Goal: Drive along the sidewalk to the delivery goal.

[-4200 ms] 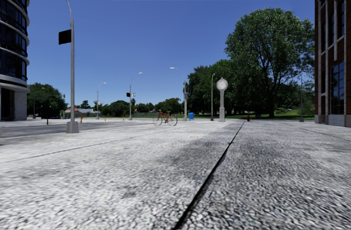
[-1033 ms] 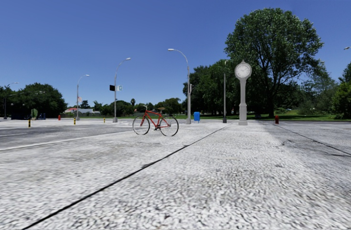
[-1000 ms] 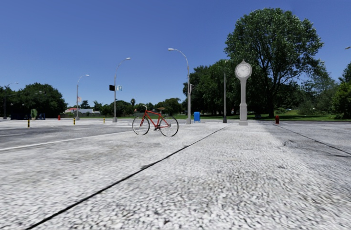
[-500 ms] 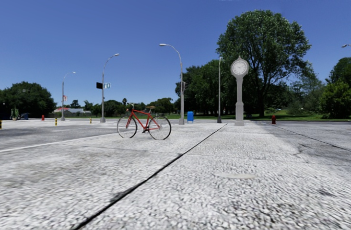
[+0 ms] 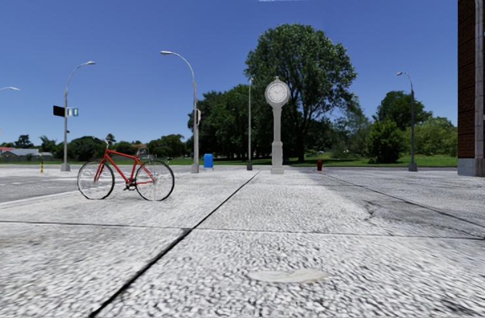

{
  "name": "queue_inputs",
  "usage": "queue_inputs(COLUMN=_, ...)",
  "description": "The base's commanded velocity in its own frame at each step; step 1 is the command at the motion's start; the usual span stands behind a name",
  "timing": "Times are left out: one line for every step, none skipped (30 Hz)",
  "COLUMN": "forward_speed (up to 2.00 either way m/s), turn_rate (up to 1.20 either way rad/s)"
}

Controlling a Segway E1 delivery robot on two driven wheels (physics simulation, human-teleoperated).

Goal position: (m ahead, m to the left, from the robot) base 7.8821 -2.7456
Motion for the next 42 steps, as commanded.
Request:
queue_inputs(forward_speed=1.57, turn_rate=-0.53)
queue_inputs(forward_speed=1.57, turn_rate=-0.53)
queue_inputs(forward_speed=1.58, turn_rate=-0.53)
queue_inputs(forward_speed=1.61, turn_rate=-0.53)
queue_inputs(forward_speed=1.63, turn_rate=-0.53)
queue_inputs(forward_speed=1.68, turn_rate=-0.51)
queue_inputs(forward_speed=1.68, turn_rate=-0.51)
queue_inputs(forward_speed=2.0, turn_rate=-0.45)
queue_inputs(forward_speed=2.0, turn_rate=-0.41)
queue_inputs(forward_speed=2.0, turn_rate=-0.34)
queue_inputs(forward_speed=2.0, turn_rate=-0.34)
queue_inputs(forward_speed=2.0, turn_rate=-0.28)
queue_inputs(forward_speed=2.0, turn_rate=-0.24)
queue_inputs(forward_speed=2.0, turn_rate=-0.08)
queue_inputs(forward_speed=2.0, turn_rate=0.0)
queue_inputs(forward_speed=2.0, turn_rate=0.0)
queue_inputs(forward_speed=2.0, turn_rate=0.0)
queue_inputs(forward_speed=2.0, turn_rate=0.0)
queue_inputs(forward_speed=2.0, turn_rate=0.0)
queue_inputs(forward_speed=2.0, turn_rate=0.0)
queue_inputs(forward_speed=2.0, turn_rate=0.0)
queue_inputs(forward_speed=2.0, turn_rate=0.0)
queue_inputs(forward_speed=2.0, turn_rate=0.0)
queue_inputs(forward_speed=2.0, turn_rate=0.0)
queue_inputs(forward_speed=2.0, turn_rate=0.0)
queue_inputs(forward_speed=2.0, turn_rate=0.0)
queue_inputs(forward_speed=2.0, turn_rate=0.0)
queue_inputs(forward_speed=2.0, turn_rate=0.0)
queue_inputs(forward_speed=2.0, turn_rate=0.0)
queue_inputs(forward_speed=2.0, turn_rate=0.0)
queue_inputs(forward_speed=2.0, turn_rate=0.0)
queue_inputs(forward_speed=2.0, turn_rate=0.0)
queue_inputs(forward_speed=2.0, turn_rate=0.0)
queue_inputs(forward_speed=2.0, turn_rate=0.0)
queue_inputs(forward_speed=2.0, turn_rate=0.0)
queue_inputs(forward_speed=2.0, turn_rate=0.0)
queue_inputs(forward_speed=2.0, turn_rate=0.0)
queue_inputs(forward_speed=2.0, turn_rate=0.0)
queue_inputs(forward_speed=2.0, turn_rate=0.0)
queue_inputs(forward_speed=2.0, turn_rate=0.0)
queue_inputs(forward_speed=2.0, turn_rate=0.0)
queue_inputs(forward_speed=2.0, turn_rate=0.0)
